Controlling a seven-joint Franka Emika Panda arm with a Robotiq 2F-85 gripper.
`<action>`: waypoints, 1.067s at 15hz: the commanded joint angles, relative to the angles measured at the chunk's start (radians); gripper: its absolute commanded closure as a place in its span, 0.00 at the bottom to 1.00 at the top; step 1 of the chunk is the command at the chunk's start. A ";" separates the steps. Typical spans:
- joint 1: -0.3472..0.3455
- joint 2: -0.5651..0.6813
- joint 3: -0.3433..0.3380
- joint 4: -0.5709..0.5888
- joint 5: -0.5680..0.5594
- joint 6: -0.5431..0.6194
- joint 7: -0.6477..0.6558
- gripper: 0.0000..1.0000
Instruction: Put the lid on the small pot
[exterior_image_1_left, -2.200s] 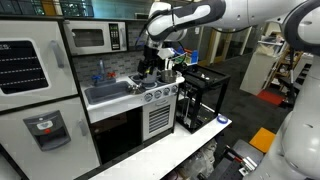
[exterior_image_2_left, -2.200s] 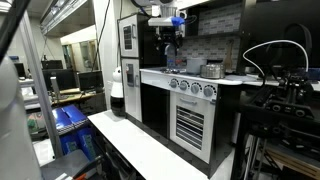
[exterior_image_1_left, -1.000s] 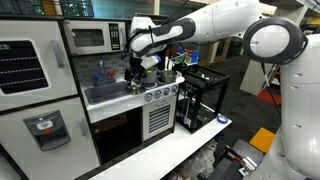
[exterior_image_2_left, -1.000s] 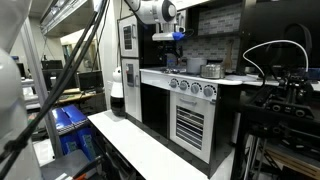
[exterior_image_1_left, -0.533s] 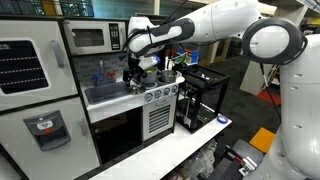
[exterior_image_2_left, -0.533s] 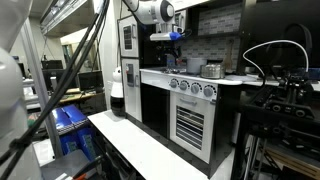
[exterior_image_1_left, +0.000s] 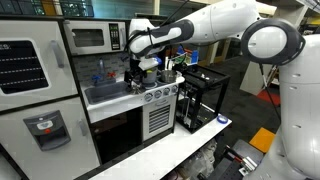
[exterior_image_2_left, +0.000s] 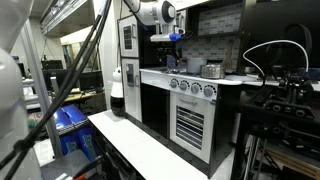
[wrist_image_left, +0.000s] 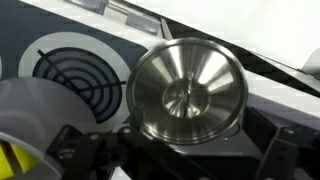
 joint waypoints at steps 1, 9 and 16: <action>-0.008 0.016 0.002 0.014 -0.002 -0.029 0.012 0.00; -0.009 0.026 0.003 0.014 0.001 -0.039 0.010 0.29; -0.008 0.026 0.004 0.014 -0.001 -0.047 0.010 0.75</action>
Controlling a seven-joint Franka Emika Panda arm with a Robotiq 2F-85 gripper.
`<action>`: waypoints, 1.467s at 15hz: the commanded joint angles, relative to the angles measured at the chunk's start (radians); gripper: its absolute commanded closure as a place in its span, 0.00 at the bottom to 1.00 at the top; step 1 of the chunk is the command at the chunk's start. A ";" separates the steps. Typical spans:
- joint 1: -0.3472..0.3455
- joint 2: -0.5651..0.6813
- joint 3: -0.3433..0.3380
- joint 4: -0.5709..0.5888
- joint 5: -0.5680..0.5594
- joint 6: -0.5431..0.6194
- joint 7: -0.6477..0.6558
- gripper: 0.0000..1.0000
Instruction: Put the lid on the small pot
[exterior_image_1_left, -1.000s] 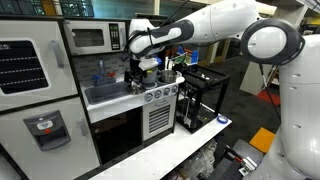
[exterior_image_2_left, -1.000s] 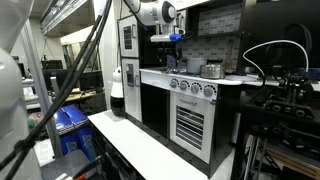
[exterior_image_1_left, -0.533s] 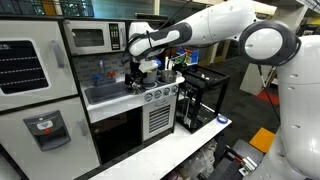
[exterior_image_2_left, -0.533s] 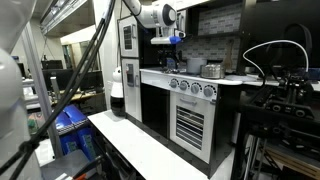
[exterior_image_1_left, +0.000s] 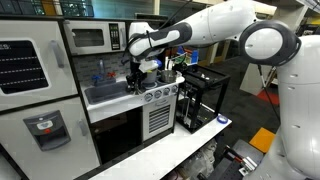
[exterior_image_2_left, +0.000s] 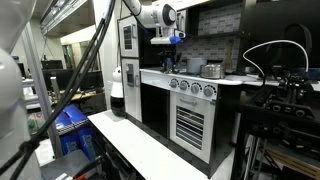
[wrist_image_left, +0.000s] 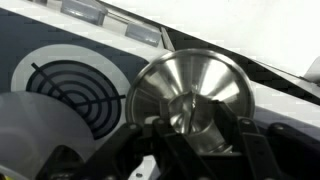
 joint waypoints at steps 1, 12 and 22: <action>-0.006 0.007 0.004 0.015 -0.001 -0.030 0.006 0.81; -0.011 -0.066 0.006 -0.036 -0.007 -0.016 -0.016 0.99; -0.026 -0.343 0.017 -0.208 -0.002 -0.024 -0.134 0.99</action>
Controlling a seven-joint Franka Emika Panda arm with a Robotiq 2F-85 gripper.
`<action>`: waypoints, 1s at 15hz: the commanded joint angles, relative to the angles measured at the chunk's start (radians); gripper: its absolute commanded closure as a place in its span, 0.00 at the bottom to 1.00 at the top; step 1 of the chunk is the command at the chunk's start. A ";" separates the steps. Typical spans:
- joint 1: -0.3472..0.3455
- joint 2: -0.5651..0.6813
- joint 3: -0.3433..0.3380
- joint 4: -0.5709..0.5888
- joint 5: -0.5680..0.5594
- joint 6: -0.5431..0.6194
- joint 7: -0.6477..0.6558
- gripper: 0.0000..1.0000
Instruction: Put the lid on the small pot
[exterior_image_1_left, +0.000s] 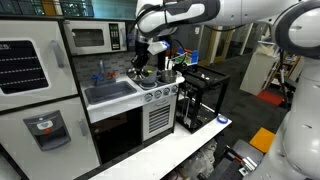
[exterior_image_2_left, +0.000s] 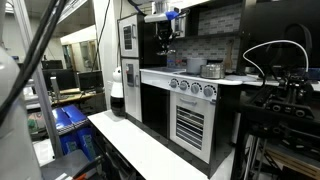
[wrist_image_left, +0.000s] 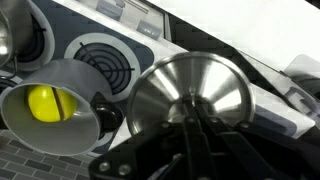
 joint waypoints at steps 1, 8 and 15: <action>-0.033 -0.116 0.005 -0.111 0.003 -0.015 -0.039 0.99; -0.142 -0.209 -0.082 -0.172 0.057 -0.092 -0.132 0.99; -0.244 -0.180 -0.185 -0.129 0.133 -0.167 -0.220 0.99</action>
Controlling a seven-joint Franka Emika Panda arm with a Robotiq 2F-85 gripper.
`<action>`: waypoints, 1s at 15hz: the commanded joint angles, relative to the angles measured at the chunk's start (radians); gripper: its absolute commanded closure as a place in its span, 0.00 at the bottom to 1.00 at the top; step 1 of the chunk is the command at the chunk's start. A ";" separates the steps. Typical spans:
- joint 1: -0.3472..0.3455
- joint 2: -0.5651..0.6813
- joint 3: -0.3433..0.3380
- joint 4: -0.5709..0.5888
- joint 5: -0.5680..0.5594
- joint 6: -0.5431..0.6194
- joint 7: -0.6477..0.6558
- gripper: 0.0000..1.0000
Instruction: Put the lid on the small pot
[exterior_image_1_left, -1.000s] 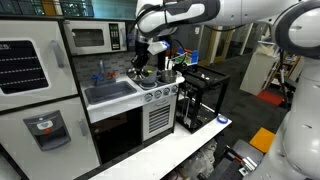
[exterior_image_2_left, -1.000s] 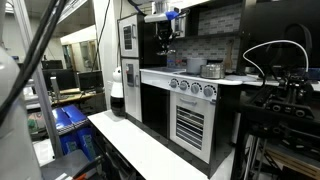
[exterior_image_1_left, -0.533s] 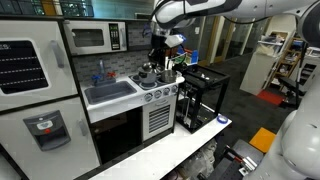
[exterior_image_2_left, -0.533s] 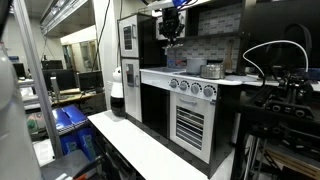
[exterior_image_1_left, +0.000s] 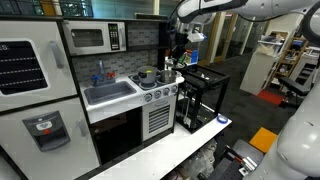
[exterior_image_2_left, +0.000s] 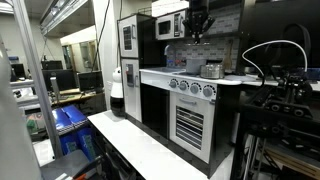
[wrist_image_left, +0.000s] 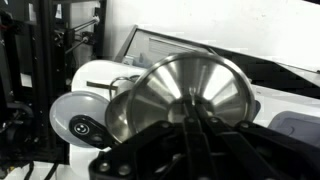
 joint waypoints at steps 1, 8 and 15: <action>-0.042 0.021 -0.028 0.025 0.045 -0.038 -0.051 0.99; -0.059 0.129 -0.031 0.148 0.058 -0.081 -0.067 0.99; -0.068 0.271 -0.012 0.327 0.059 -0.180 -0.059 0.99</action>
